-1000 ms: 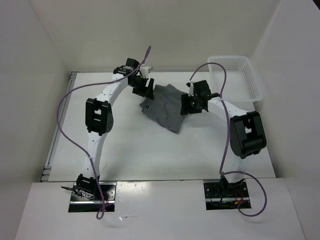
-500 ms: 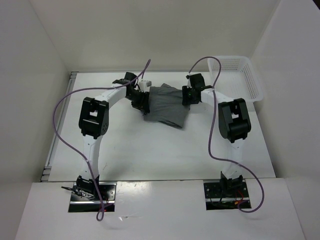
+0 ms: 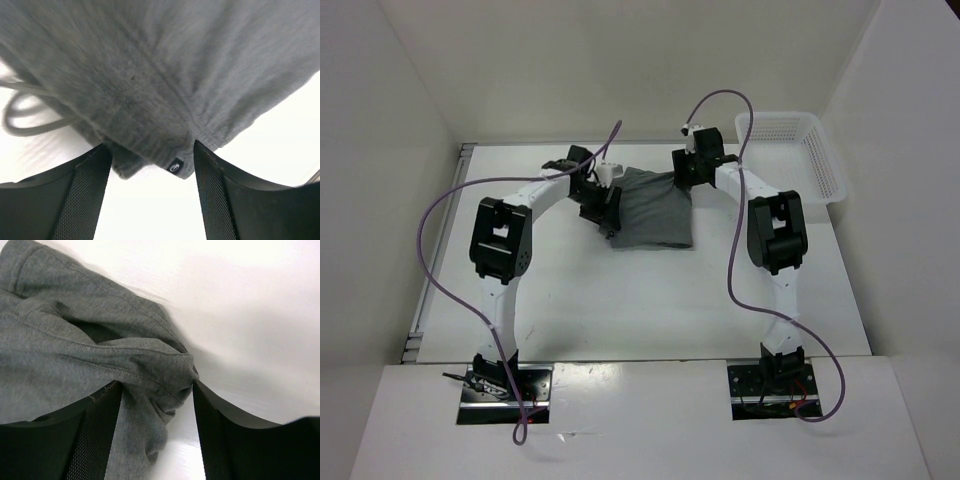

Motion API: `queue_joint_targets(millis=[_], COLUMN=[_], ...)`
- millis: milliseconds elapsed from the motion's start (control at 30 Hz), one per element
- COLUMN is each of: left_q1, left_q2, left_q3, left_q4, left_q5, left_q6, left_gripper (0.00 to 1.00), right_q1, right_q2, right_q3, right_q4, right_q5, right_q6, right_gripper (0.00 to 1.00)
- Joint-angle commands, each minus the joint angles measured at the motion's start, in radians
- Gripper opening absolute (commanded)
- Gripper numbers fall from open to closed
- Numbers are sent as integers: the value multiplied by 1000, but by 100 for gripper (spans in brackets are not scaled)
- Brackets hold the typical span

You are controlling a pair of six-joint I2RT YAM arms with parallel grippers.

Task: Fold and stack the shorts
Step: Fold the shorts

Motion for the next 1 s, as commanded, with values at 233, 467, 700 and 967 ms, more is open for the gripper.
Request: queue_joint_targets(millis=[233,467,700,967], left_q1=[40,40,49,40], left_q2=[79,258,370,419], left_q3=[473,591,716,762], left_q4=[-90,-119,-119,-119], left_q5=[-11,-62,-111,-122], left_q6=[5,5,5,5], left_gripper=[79,83,87,86], right_q1=[8,8,8,8], right_q2=[-297,-390,-425,-407], right_q3=[-166,-389,-527,-594], right_q4=[-34,-106,-97,-37], right_q5=[-93,-250,-294,-307], right_q6=[-73,-82,-64,-20], right_gripper=[70,75,76,76])
